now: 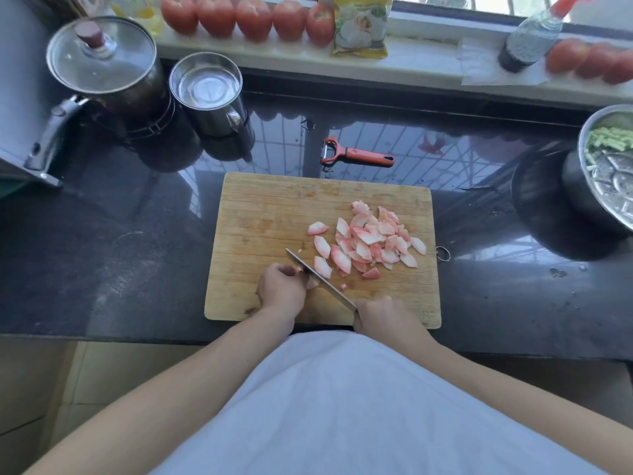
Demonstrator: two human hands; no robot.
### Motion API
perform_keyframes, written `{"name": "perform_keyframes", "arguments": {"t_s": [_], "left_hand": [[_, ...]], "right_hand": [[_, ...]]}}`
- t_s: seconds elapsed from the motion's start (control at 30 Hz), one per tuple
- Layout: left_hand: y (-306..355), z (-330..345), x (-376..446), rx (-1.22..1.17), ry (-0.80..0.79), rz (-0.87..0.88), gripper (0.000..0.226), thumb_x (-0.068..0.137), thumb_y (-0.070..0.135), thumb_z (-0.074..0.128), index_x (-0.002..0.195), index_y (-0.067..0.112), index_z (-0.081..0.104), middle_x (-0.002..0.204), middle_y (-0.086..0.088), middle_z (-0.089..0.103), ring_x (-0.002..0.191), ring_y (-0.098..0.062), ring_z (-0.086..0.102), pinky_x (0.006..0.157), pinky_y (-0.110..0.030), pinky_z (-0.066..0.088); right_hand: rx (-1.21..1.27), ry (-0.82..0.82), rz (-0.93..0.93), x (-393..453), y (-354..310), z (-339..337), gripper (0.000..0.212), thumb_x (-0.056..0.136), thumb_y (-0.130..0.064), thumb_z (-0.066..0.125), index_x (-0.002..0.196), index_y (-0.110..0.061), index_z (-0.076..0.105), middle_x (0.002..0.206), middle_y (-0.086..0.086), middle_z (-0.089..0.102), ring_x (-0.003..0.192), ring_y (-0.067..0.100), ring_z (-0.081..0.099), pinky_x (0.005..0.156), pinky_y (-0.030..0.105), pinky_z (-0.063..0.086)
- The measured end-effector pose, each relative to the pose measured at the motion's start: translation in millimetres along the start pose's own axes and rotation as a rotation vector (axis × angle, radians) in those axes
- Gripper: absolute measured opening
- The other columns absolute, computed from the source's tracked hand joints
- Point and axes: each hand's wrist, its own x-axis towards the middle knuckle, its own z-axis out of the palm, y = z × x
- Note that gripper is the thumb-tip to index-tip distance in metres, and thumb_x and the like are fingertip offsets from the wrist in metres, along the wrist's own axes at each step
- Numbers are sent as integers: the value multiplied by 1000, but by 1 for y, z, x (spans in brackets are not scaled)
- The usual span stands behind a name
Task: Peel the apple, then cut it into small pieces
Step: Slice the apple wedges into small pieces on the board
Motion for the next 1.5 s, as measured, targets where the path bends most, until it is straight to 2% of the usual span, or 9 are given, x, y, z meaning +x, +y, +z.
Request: {"name": "perform_keyframes", "arguments": {"t_s": [0.13, 0.2, 0.33, 0.47, 0.6, 0.73, 1.1, 1.3, 1.5], "left_hand": [[0, 1, 0, 38, 22, 38, 20, 76, 32, 85, 85, 25, 68, 90, 4, 74, 97, -25, 67, 91, -42, 57], [1, 1, -2, 68, 37, 65, 16, 78, 32, 81, 82, 25, 68, 90, 3, 74, 97, -27, 67, 90, -39, 56], [2, 0, -5, 85, 43, 83, 13, 85, 30, 75, 89, 22, 66, 93, 0, 71, 97, -27, 65, 83, -35, 51], [-1, -4, -8, 41, 0, 58, 14, 81, 32, 70, 93, 26, 68, 89, 7, 75, 102, -24, 68, 95, -45, 54], [-3, -6, -6, -2, -21, 16, 18, 80, 25, 77, 92, 28, 63, 93, 7, 74, 101, -22, 68, 99, -47, 52], [-4, -4, -4, -45, -19, 6, 18, 81, 22, 77, 91, 27, 63, 101, 2, 71, 101, -24, 68, 96, -47, 56], [-4, 0, 0, -28, 9, -11, 27, 75, 21, 86, 91, 19, 64, 95, 1, 72, 95, -24, 66, 78, -37, 53], [1, 2, -3, 24, 27, 9, 19, 77, 28, 83, 89, 22, 70, 92, 0, 75, 94, -26, 68, 87, -40, 58], [-1, -7, -7, 106, -29, 106, 14, 85, 27, 73, 95, 25, 65, 94, 4, 74, 99, -23, 67, 94, -44, 55]], "right_hand": [[-16, -9, -24, 13, -13, -1, 20, 94, -10, 44, 100, -7, 63, 94, 15, 65, 91, 38, 64, 64, 36, 41], [5, 34, -45, 19, -18, 1, 17, 95, -10, 44, 97, -6, 60, 98, 18, 66, 93, 40, 65, 64, 37, 40], [73, 71, -26, 22, -22, 1, 13, 92, -11, 46, 87, -8, 58, 93, 18, 65, 88, 38, 63, 62, 37, 39], [193, 118, 10, 11, -11, 0, 18, 94, -18, 49, 83, -13, 63, 81, 13, 64, 78, 36, 62, 61, 40, 51], [215, 63, 45, -2, 4, 2, 29, 93, -20, 47, 64, -17, 46, 69, 7, 56, 67, 31, 57, 54, 35, 43], [105, 16, 8, -7, 9, 4, 23, 93, -21, 46, 69, -17, 45, 78, 12, 60, 74, 34, 59, 65, 41, 54], [8, -20, -16, -11, -5, -6, 18, 96, -19, 46, 78, -16, 49, 65, 1, 37, 73, 29, 49, 65, 35, 47], [32, 18, -28, 12, -28, -7, 17, 94, -12, 47, 90, -9, 63, 92, 16, 66, 89, 39, 66, 62, 36, 41], [202, 128, -20, 20, -26, -4, 18, 93, -13, 50, 79, -11, 61, 75, 11, 62, 72, 35, 60, 59, 33, 38]]}}
